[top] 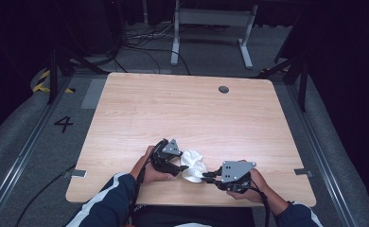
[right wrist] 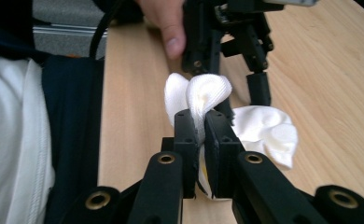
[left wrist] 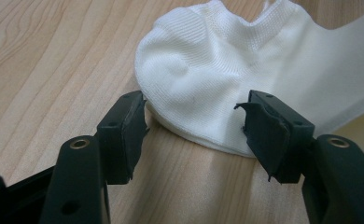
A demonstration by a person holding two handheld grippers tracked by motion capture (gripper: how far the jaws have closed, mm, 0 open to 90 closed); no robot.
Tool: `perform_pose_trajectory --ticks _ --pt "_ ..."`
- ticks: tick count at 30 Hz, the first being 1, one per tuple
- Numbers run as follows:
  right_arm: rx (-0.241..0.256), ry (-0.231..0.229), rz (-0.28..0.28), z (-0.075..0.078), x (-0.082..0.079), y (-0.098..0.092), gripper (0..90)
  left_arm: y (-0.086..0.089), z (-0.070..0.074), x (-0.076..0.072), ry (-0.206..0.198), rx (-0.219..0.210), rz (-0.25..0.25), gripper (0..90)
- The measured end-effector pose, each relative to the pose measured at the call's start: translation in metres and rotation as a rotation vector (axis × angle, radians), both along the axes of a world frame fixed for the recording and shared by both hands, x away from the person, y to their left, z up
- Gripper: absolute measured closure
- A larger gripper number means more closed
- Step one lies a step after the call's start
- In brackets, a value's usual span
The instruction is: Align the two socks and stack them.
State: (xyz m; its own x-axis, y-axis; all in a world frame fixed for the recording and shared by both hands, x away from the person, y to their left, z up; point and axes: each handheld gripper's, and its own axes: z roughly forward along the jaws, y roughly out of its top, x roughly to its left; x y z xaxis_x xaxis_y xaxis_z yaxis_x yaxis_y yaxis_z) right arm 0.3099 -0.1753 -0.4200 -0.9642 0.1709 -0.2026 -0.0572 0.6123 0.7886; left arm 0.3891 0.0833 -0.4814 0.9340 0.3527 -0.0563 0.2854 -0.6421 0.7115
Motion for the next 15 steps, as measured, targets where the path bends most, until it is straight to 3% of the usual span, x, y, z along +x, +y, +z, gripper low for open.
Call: perform_pose_trajectory --ticks 15 --pt "-0.017 0.001 -0.137 -0.002 0.046 0.015 84.3 0.001 0.0 0.001 0.002 -0.003 -0.007 39.1"
